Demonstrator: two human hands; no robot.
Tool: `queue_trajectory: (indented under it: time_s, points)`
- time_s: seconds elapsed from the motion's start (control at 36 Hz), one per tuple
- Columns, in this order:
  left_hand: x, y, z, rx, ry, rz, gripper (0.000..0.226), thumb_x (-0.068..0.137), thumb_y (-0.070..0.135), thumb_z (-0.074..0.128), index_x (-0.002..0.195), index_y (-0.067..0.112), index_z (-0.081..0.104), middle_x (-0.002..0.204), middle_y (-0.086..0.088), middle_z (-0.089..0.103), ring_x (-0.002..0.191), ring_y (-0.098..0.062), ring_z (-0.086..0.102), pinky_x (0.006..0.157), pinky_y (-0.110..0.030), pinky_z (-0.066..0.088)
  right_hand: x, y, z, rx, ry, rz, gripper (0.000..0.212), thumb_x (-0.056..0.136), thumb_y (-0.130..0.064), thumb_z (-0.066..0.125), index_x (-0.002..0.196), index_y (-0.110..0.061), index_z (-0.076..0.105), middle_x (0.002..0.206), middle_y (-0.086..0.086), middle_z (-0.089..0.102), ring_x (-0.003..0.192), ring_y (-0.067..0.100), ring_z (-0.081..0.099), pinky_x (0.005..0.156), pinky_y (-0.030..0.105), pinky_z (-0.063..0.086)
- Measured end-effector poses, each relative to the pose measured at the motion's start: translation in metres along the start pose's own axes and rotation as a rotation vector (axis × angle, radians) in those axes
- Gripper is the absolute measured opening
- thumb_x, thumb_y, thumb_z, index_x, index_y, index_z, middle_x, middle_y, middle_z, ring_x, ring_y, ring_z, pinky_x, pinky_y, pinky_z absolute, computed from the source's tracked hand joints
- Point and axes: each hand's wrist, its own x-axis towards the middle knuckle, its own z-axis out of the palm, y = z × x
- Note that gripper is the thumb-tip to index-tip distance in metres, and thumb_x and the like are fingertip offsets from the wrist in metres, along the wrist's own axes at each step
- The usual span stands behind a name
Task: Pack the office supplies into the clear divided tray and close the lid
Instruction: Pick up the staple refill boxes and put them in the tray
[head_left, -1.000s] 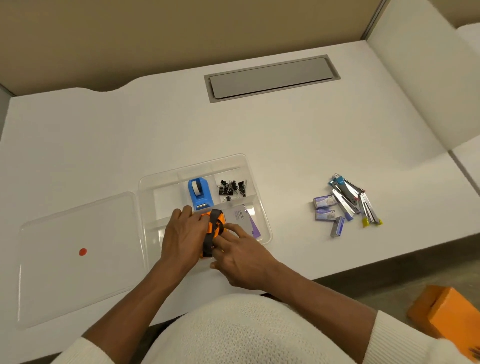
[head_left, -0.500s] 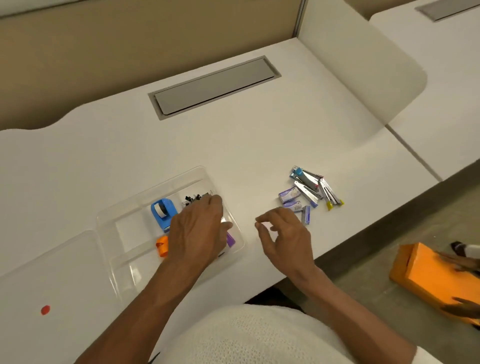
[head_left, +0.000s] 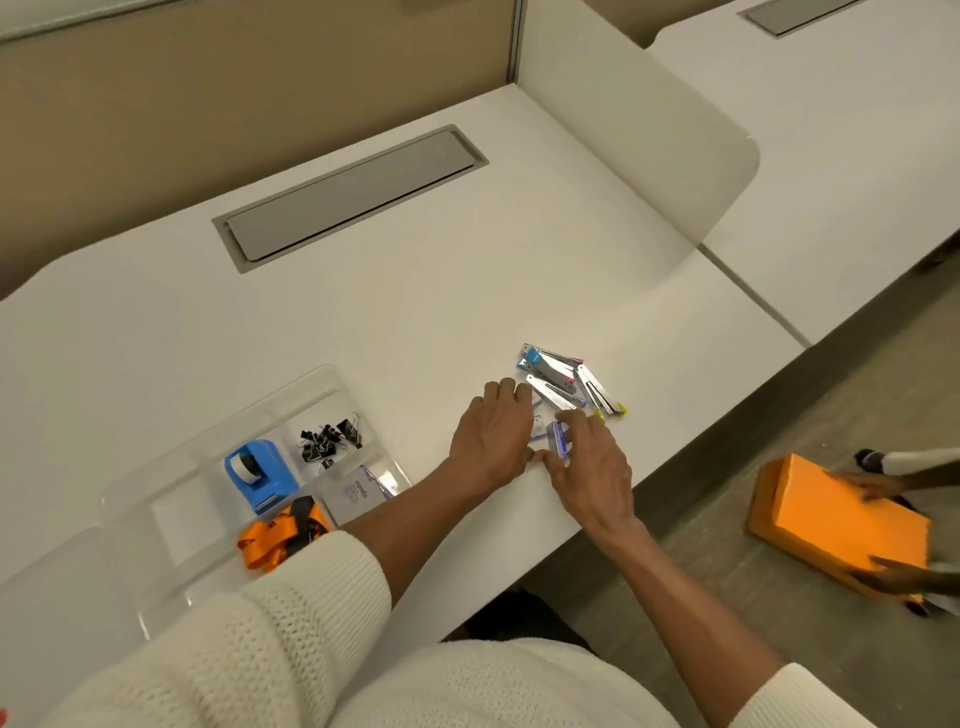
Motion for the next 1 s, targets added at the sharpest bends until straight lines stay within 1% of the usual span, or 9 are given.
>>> queue_trajectory:
  time_s: [0.17,0.42,0.5,0.58,0.69,0.78,0.86,0.94,1.0]
  points:
    - [0.005,-0.004,0.014,-0.052,0.045,0.039,0.079,0.075,0.053,0.085,0.135,0.013,0.051,0.131,-0.009,0.06,0.114,-0.027,0.056,0.087,-0.037,0.054,0.006,0.004,-0.003,-0.003,-0.006,-0.048,0.038,0.096,-0.024,0.07,0.131,-0.015,0.057,0.119,0.009,0.063,0.099,0.024,0.063,0.079,0.036,0.058]
    - [0.008,-0.003,0.015,-0.188,0.068,0.011,0.053,0.087,0.04,0.078,0.125,0.014,0.051,0.124,-0.007,0.06,0.109,-0.022,0.052,0.081,-0.037,0.058,0.011,0.006,-0.003,0.065,-0.003,-0.039,0.037,0.093,-0.025,0.073,0.125,-0.016,0.058,0.114,0.008,0.067,0.093,0.025,0.065,0.077,0.036,0.057]
    - [0.007,-0.004,0.016,-0.262,0.046,-0.045,0.053,0.088,0.043,0.076,0.126,0.016,0.051,0.124,-0.005,0.06,0.107,-0.018,0.049,0.083,-0.03,0.052,0.01,0.005,-0.001,0.12,0.0,-0.012,0.038,0.091,-0.026,0.076,0.124,-0.017,0.058,0.115,0.008,0.069,0.094,0.024,0.067,0.079,0.034,0.058]
    - [0.004,-0.006,0.013,-0.375,0.046,-0.149,0.054,0.081,0.047,0.081,0.118,0.02,0.052,0.114,0.0,0.059,0.096,-0.012,0.042,0.077,-0.024,0.041,0.008,0.002,0.001,0.211,0.014,0.037,0.04,0.09,-0.027,0.078,0.124,-0.016,0.06,0.116,0.008,0.071,0.097,0.024,0.07,0.082,0.033,0.058]
    - [-0.003,-0.016,0.006,-0.54,0.066,-0.261,0.047,0.075,0.043,0.087,0.101,0.028,0.052,0.097,0.007,0.061,0.084,-0.013,0.055,0.066,-0.027,0.048,0.007,-0.002,0.0,0.384,-0.004,0.155,0.039,0.09,-0.023,0.079,0.124,-0.019,0.06,0.109,0.006,0.072,0.083,0.019,0.074,0.084,0.041,0.065]
    - [-0.009,-0.023,0.003,-0.509,0.045,-0.223,0.047,0.076,0.041,0.087,0.107,0.02,0.058,0.104,-0.001,0.064,0.087,-0.015,0.053,0.07,-0.029,0.044,0.005,-0.002,0.001,0.455,-0.047,0.137,0.039,0.091,-0.018,0.078,0.127,-0.02,0.06,0.105,0.005,0.072,0.07,0.005,0.071,0.074,0.032,0.066]
    - [-0.015,-0.021,0.002,-0.47,0.021,-0.214,0.042,0.082,0.04,0.083,0.109,0.017,0.06,0.107,-0.004,0.064,0.092,-0.019,0.055,0.075,-0.03,0.046,0.004,-0.004,0.007,0.466,-0.087,0.148,0.037,0.093,-0.019,0.076,0.127,-0.02,0.06,0.107,0.005,0.073,0.068,0.009,0.074,0.072,0.032,0.066]
    - [-0.017,-0.017,0.0,-0.471,0.0,-0.235,0.051,0.081,0.041,0.084,0.116,0.016,0.057,0.111,-0.005,0.064,0.096,-0.021,0.058,0.076,-0.029,0.043,0.006,-0.007,0.013,0.445,-0.103,0.148,0.037,0.093,-0.023,0.076,0.126,-0.019,0.059,0.105,0.0,0.071,0.062,0.005,0.072,0.064,0.018,0.059]
    - [-0.015,-0.012,-0.003,-0.454,-0.027,-0.242,0.056,0.081,0.041,0.084,0.121,0.013,0.056,0.117,-0.008,0.062,0.105,-0.025,0.06,0.079,-0.03,0.044,0.008,-0.008,0.015,0.42,-0.11,0.137,0.04,0.092,-0.026,0.077,0.126,-0.017,0.058,0.102,-0.002,0.068,0.063,0.003,0.07,0.065,0.017,0.057]
